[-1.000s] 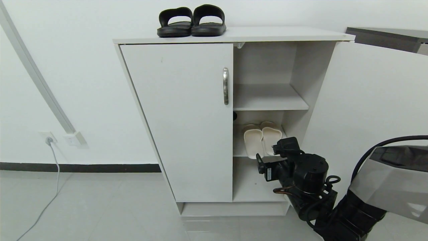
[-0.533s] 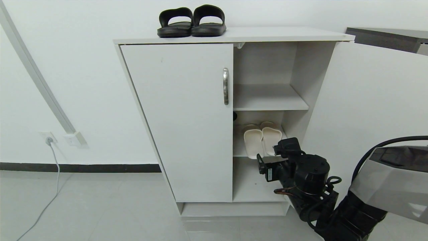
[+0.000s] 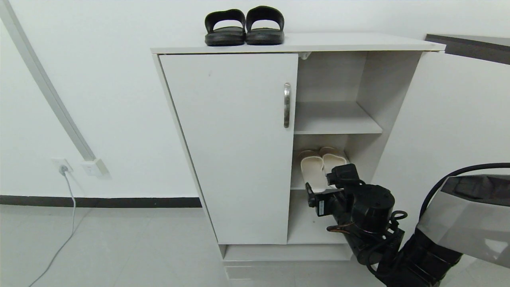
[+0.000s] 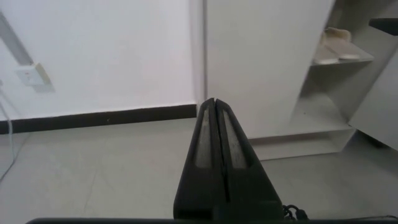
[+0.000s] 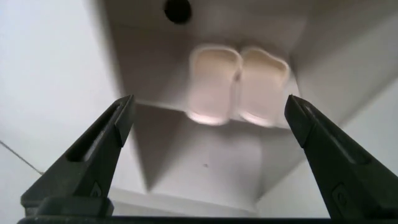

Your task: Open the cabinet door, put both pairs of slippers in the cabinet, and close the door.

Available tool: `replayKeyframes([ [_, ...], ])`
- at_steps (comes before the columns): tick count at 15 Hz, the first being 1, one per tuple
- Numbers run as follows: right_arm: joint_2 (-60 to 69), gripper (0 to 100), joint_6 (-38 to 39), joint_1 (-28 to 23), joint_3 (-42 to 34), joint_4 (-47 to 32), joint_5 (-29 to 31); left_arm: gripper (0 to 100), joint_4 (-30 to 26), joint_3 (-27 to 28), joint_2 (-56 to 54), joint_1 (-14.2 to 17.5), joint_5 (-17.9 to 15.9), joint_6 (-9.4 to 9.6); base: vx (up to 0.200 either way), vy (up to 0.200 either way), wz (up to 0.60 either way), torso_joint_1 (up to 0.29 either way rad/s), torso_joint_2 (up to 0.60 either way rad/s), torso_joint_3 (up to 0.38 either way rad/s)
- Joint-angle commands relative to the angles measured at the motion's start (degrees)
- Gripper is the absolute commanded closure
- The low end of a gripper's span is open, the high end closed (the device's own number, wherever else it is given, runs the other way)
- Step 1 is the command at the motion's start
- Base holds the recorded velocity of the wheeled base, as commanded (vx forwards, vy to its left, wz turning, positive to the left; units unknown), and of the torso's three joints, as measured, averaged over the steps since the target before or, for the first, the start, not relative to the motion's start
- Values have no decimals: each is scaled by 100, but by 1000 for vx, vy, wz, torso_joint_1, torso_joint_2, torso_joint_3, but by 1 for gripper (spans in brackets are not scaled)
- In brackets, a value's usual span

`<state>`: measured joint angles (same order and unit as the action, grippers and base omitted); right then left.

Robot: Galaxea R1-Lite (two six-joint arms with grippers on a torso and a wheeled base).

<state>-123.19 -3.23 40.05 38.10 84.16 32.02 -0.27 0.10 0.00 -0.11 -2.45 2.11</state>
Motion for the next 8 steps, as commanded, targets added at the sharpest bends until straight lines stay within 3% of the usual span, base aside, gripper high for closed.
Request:
replayKeyframes([
  [1, -4, 0, -20, -23, -101, 127, -38, 100, 0, -1, 9, 2, -1, 0, 0, 200, 0, 2, 2, -2],
  [7, -12, 0, -327, -85, -294, 311, -258, 100, 0, -1, 9, 2, -1, 0, 0, 200, 0, 2, 3, 3],
  [8, 31, 0, -327, -85, -373, 179, -320, 100, 0, -1, 9, 2, -1, 0, 0, 0, 0, 0, 0, 0],
])
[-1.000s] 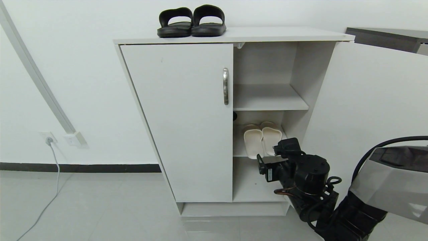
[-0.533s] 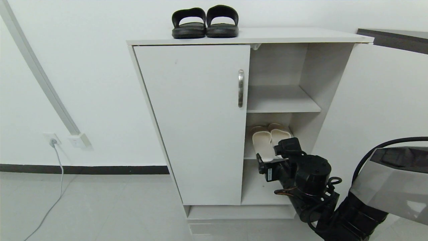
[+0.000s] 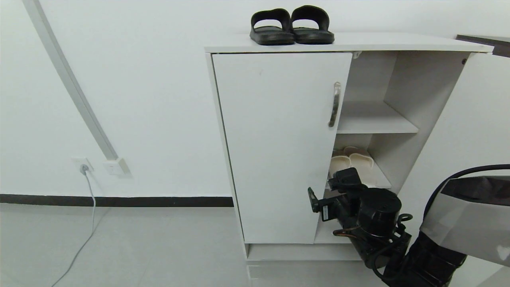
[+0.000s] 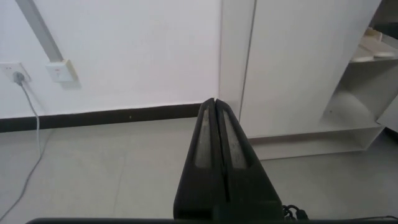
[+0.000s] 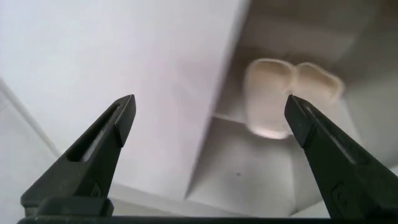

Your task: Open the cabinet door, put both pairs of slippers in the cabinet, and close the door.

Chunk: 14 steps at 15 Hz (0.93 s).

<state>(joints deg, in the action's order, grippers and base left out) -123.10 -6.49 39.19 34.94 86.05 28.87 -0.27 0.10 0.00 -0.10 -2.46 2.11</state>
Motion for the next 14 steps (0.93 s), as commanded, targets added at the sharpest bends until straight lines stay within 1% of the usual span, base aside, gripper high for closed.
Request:
replayKeyframes([
  [1, 49, 0, -2, 1, -66, -27, -57, 100, 0, -1, 9, 1, 0, 0, 0, 0, 0, 0, 0, 0],
  [14, -39, 0, 7, 1, -75, 26, -118, 100, 0, -1, 9, 1, 0, 0, 0, 0, 0, 0, 0, 0],
])
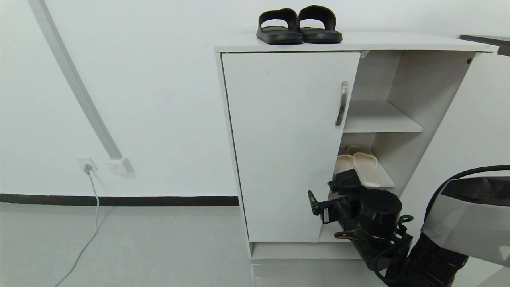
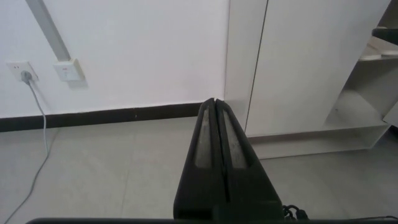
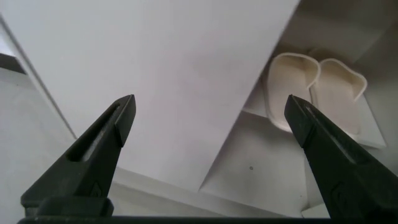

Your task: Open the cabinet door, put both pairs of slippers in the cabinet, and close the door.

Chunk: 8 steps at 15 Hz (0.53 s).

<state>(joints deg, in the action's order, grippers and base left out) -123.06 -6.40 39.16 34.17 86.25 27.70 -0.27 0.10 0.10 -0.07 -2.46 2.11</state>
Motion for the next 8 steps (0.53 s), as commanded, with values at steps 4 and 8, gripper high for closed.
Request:
replayKeyframes([
  [4, -104, 0, -19, 39, -7, 94, -1, 100, 0, -1, -1, -1, 0, 0, 0, 0, 0, 0, 0, 0],
  [8, -113, 0, -19, 57, -16, 111, -1, 100, 0, -1, -1, -1, 0, 0, 0, 0, 0, 4, -129, -206],
])
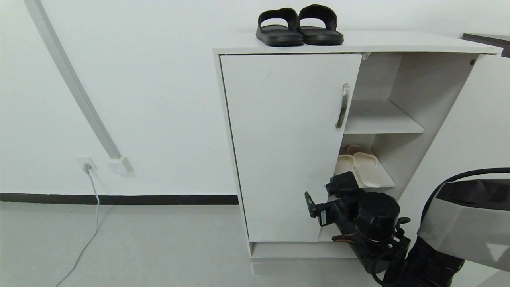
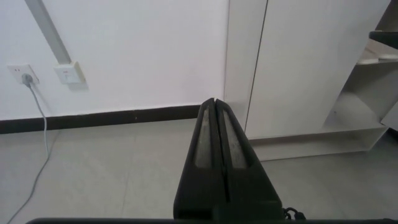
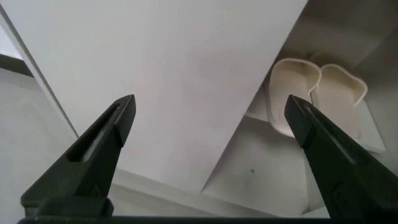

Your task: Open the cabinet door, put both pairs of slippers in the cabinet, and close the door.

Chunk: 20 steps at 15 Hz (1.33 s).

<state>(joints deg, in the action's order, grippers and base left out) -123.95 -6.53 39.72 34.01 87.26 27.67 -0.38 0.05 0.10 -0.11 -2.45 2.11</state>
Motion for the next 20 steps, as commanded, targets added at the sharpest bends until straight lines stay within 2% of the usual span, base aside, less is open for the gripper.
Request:
replayKeyframes([
  [1, -24, 0, -6, 1, 0, 2, 1, 100, 11, 4, -1, 2, -1, 0, 0, 0, 0, 46, -295, -373],
  [13, -15, 0, -15, 10, -61, 37, 10, 100, 11, 4, -1, 2, -1, 0, 0, 0, 0, 109, -480, -340],
  [20, -24, 0, -6, 10, -61, 37, 10, 100, 11, 4, -1, 2, -1, 0, 0, 0, 600, 189, -502, -315],
])
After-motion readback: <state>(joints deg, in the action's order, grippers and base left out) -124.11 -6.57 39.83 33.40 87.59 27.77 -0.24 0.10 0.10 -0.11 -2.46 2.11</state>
